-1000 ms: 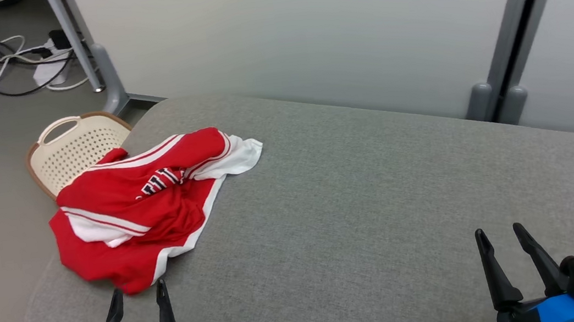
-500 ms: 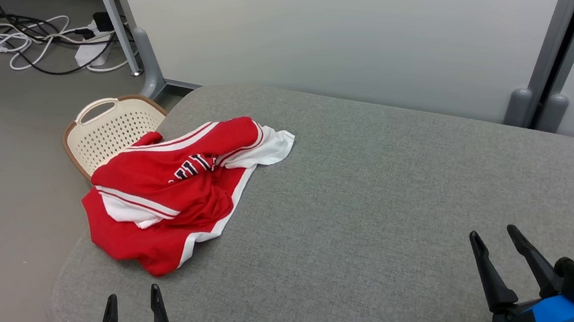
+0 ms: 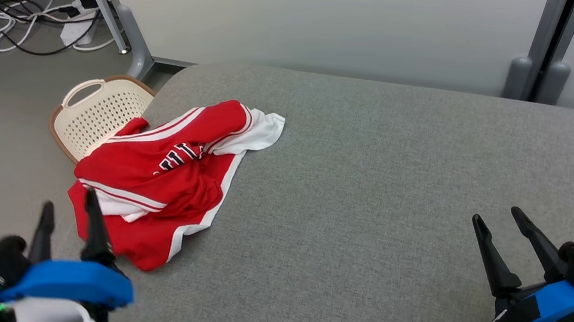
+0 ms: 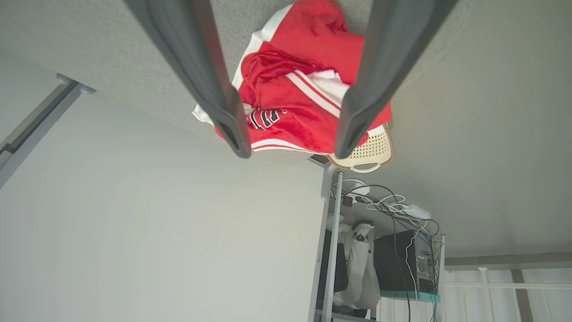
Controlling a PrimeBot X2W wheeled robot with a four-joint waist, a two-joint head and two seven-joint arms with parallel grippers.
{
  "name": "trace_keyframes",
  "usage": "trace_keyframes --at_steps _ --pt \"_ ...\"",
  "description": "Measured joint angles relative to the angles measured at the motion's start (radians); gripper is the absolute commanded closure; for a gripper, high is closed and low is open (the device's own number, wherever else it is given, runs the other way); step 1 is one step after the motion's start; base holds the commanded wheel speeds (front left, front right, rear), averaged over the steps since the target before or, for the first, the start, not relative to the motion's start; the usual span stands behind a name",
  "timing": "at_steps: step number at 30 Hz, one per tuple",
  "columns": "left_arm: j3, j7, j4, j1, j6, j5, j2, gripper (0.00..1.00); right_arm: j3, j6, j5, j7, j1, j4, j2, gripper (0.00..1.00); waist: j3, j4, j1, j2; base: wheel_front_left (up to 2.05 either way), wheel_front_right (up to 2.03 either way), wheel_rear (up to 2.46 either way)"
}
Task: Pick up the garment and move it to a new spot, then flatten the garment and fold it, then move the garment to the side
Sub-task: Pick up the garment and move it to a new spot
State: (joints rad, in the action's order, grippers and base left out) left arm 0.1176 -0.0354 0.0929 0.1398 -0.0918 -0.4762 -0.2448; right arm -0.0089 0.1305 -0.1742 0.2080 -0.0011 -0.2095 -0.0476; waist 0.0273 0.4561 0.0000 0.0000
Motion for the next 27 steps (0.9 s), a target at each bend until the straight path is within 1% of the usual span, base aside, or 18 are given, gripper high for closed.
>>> trace_keyframes --at_steps 4,7,9,11,13,15,18,21,27 --pt "-0.067 -0.14 -0.009 0.13 -0.007 -0.083 -0.047 0.0 0.005 0.0 0.012 -0.022 -0.015 0.036 0.0 0.0 0.047 -0.012 0.0 0.0 0.0 0.0 0.0" --pt "-0.125 -0.218 -0.001 0.216 0.004 -0.187 -0.059 0.0 0.002 0.0 0.032 -0.04 -0.034 0.069 0.0 0.0 0.092 -0.03 0.0 0.0 0.0 0.0 0.0" --pt "-0.16 -0.261 0.037 0.268 0.003 -0.213 -0.096 0.0 -0.003 0.0 0.051 -0.051 -0.05 0.094 0.0 0.0 0.126 -0.044 0.0001 0.0001 0.0 0.0 0.0" --pt "-0.207 -0.291 0.081 0.3 -0.008 -0.249 -0.126 0.0 -0.006 0.0 0.067 -0.063 -0.068 0.121 0.0 0.0 0.16 -0.063 0.0003 0.0 0.0 0.0 0.0" --pt "-0.247 -0.319 0.121 0.319 -0.019 -0.29 -0.145 0.0 -0.008 0.0 0.075 -0.073 -0.085 0.145 0.0 0.0 0.194 -0.088 0.0004 0.0 0.0 0.0 0.0" --pt "-0.277 -0.353 0.154 0.325 -0.03 -0.309 -0.174 0.0 -0.012 0.0 0.079 -0.079 -0.098 0.171 0.0 0.0 0.227 -0.116 0.0003 0.0 0.0 0.0 0.0" --pt "-0.331 -0.382 0.201 0.328 -0.036 -0.359 -0.199 0.0 -0.022 0.0 0.093 -0.092 -0.112 0.207 0.0 0.0 0.279 -0.159 0.0003 0.0 0.0 0.0 0.0" --pt "-0.349 -0.405 0.223 0.326 -0.049 -0.373 -0.214 0.0 -0.037 0.0 0.107 -0.101 -0.122 0.24 0.0 0.0 0.334 -0.199 0.0003 0.0 0.0 0.0 0.0" --pt "-0.365 -0.419 0.284 0.319 -0.056 -0.389 -0.226 0.0 -0.061 0.0 0.119 -0.114 -0.131 0.302 -0.001 0.0 0.436 -0.269 0.0003 0.0 0.0 0.0 0.0"
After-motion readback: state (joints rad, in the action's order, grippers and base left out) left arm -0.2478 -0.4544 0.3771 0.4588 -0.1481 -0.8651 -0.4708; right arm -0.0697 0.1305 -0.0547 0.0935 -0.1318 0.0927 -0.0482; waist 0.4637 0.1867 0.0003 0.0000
